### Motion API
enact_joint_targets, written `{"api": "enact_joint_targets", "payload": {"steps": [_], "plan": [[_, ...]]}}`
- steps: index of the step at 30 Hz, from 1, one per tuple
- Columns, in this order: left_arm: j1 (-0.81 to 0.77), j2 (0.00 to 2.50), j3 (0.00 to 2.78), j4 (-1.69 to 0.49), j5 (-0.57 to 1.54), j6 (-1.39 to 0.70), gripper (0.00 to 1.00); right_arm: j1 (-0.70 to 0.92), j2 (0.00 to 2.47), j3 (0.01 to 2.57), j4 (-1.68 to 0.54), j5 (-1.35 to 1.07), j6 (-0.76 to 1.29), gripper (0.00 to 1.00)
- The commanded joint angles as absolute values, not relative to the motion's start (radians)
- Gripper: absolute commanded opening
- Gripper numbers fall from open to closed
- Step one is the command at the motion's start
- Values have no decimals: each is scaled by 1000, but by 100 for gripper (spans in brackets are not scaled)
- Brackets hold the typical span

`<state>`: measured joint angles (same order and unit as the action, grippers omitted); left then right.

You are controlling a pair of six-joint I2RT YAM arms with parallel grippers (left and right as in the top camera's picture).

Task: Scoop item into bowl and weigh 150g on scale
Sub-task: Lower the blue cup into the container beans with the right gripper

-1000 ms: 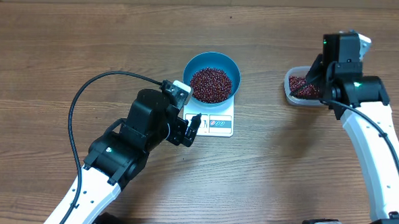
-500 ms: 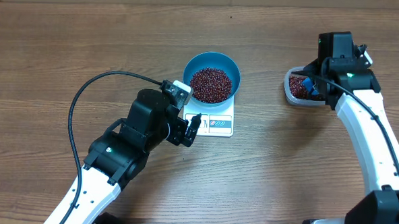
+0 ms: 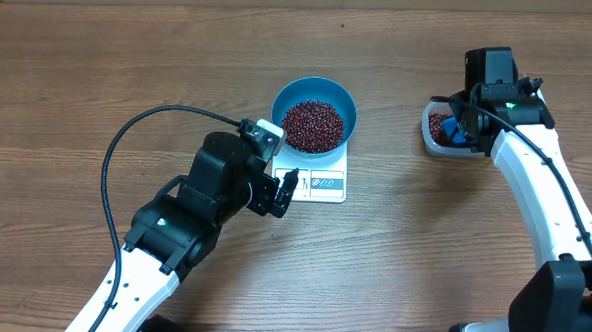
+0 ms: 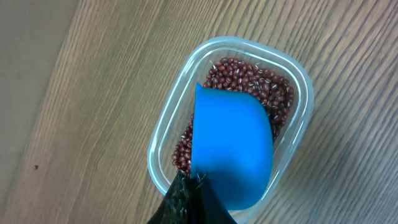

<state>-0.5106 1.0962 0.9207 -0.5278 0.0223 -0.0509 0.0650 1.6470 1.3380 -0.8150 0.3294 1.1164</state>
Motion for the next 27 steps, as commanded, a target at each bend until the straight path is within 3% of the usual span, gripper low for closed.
{"api": "enact_joint_targets", "payload": {"steps": [1, 27], "plan": [[-511, 1106, 911, -527, 23, -60, 99, 60, 1647, 1341, -808, 350, 1160, 4], [-511, 1106, 911, -527, 23, -60, 100, 60, 1729, 1341, -814, 365, 1310, 4]]}}
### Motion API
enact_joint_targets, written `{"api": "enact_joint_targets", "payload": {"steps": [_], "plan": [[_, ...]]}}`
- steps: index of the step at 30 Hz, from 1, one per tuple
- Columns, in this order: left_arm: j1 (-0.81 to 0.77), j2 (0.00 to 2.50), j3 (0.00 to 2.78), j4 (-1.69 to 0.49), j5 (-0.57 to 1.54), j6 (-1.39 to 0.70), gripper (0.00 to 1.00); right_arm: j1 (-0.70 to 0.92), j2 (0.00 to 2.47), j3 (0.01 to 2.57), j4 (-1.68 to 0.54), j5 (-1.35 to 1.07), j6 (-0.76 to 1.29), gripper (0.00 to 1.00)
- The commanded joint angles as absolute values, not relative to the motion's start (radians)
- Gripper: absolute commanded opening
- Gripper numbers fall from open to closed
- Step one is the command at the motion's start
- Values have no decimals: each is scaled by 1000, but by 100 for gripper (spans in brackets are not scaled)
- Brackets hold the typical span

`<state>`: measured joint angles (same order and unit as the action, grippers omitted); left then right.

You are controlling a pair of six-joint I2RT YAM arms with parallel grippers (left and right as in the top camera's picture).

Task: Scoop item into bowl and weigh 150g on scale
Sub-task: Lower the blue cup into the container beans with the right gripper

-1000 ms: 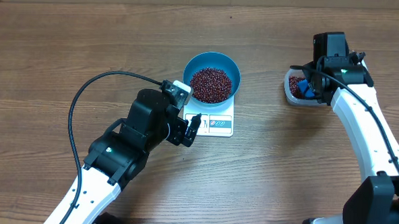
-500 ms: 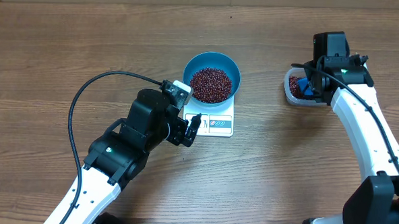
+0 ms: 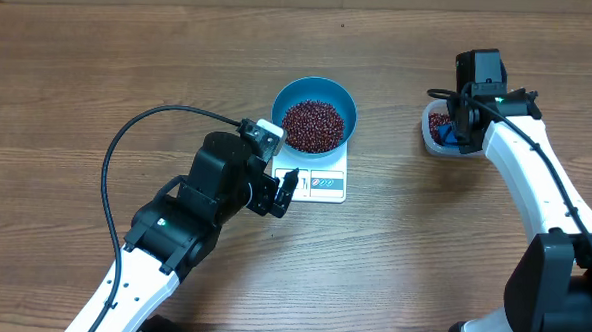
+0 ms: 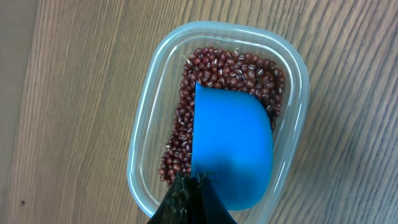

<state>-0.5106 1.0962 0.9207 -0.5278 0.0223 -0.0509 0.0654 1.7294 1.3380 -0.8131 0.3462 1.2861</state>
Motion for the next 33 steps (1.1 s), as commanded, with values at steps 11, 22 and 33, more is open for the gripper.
{"api": "enact_joint_targets", "payload": {"steps": [11, 22, 33], "plan": [[-511, 1106, 911, -527, 23, -60, 100, 60, 1729, 1341, -817, 365, 1309, 86], [-511, 1106, 911, -527, 23, -60, 100, 59, 1726, 1342, -818, 426, 1152, 100], [-511, 1106, 911, -527, 23, -60, 99, 15, 1643, 1346, -818, 389, 1061, 100]]}}
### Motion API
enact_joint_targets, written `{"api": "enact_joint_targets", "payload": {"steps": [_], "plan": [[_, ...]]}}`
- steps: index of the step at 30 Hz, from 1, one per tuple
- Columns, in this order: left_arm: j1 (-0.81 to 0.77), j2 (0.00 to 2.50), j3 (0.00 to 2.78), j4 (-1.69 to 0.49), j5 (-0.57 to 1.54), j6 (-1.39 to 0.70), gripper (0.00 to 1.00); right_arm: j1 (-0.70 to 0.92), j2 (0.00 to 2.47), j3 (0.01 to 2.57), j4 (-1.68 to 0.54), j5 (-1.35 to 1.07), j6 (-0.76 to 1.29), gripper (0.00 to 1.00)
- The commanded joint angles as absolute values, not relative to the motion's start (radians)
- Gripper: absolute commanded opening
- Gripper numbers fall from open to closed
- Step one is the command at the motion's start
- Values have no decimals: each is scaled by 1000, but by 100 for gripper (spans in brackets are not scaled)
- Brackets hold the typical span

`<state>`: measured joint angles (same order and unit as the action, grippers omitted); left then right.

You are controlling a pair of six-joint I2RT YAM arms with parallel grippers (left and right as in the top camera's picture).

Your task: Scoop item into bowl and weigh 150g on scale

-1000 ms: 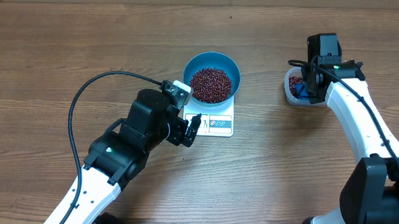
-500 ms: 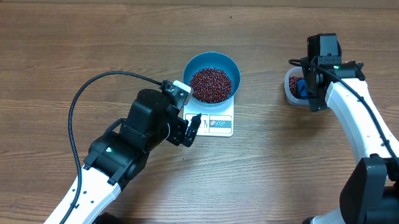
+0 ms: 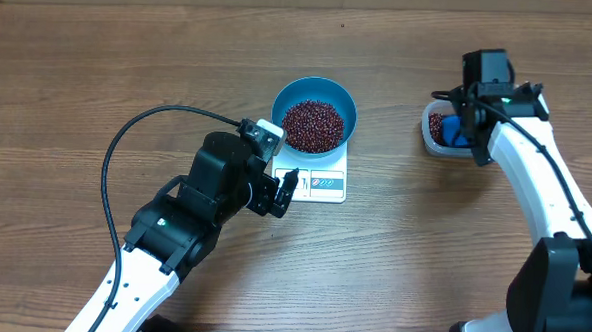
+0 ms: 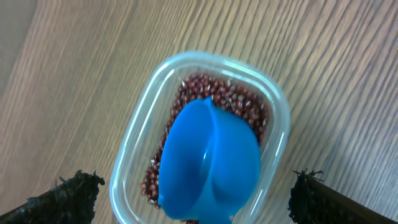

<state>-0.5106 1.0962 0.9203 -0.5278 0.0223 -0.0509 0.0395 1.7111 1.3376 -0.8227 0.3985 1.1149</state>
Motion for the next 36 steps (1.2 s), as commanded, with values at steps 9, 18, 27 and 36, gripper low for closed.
{"api": "enact_joint_targets", "payload": {"steps": [9, 18, 27, 36], "plan": [[-511, 1106, 911, -527, 23, -60, 100, -19, 1601, 1408, -923, 338, 1011, 100], [-511, 1106, 911, -527, 23, -60, 100, -19, 1599, 1417, -1004, 293, 903, 100], [-511, 1106, 911, -527, 23, -60, 100, -17, 1599, 1415, -1270, 289, 904, 100], [-511, 1106, 911, -527, 23, -60, 100, -17, 1599, 1415, -1438, 290, 904, 100]]}}
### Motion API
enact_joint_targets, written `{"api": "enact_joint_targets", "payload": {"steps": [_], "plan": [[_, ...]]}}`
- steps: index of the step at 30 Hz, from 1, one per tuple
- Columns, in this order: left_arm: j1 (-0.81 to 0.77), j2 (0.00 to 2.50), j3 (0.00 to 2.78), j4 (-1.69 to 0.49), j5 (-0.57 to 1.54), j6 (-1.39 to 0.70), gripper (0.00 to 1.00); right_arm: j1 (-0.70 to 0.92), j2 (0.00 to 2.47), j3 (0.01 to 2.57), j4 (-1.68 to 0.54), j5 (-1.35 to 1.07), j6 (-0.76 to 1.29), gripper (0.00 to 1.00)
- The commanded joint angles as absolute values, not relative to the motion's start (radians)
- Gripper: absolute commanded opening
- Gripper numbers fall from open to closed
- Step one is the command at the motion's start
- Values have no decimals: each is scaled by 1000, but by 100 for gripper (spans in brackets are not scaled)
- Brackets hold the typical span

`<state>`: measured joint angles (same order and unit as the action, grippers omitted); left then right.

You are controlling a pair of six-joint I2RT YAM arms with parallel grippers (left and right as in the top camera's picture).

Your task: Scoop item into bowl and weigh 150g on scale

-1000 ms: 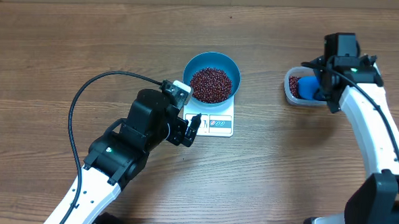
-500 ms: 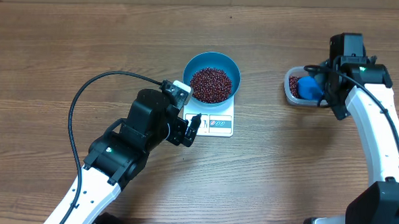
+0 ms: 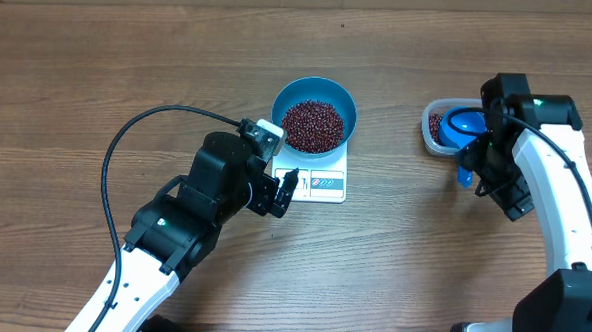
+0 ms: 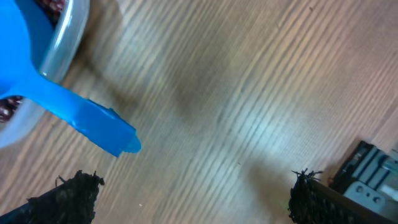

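Observation:
A blue bowl (image 3: 316, 117) heaped with red beans stands on the white scale (image 3: 322, 183). At the right, a clear container (image 3: 436, 130) holds more beans and the blue scoop (image 3: 465, 124). The scoop's handle (image 4: 93, 121) sticks out over the container rim (image 4: 62, 38) toward the near side. My right gripper (image 4: 194, 198) is open over bare wood just beyond the handle's tip, with nothing between its fingers (image 4: 74, 196). My left gripper (image 3: 278, 191) rests at the scale's left front corner, and its fingers look apart and empty.
A black cable (image 3: 142, 129) loops over the table left of the left arm. The wooden table's far edge (image 3: 303, 4) runs along the top of the overhead view.
My right gripper was open directly above the container with the scoop lying in it. It now stands nearer me, off the container, beside the scoop's handle. The left arm is unchanged.
My right gripper was shut on the scoop's handle, with the scoop down in the container's beans, at the first two moments. Then it was open above the container and the scoop lay free. Now it is off to the near side. Bowl, scale and left arm stayed put.

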<state>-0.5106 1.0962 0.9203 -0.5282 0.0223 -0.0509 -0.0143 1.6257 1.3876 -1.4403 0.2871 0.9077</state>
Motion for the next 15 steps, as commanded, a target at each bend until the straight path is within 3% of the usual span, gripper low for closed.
{"api": "enact_joint_targets", "payload": {"steps": [1, 15], "plan": [[-511, 1106, 911, -527, 23, -60, 99, -17, 1599, 1415, -1433, 290, 904, 100], [-511, 1106, 911, -527, 23, -60, 100, -17, 1597, 1497, -1420, 230, 594, 100]]}}
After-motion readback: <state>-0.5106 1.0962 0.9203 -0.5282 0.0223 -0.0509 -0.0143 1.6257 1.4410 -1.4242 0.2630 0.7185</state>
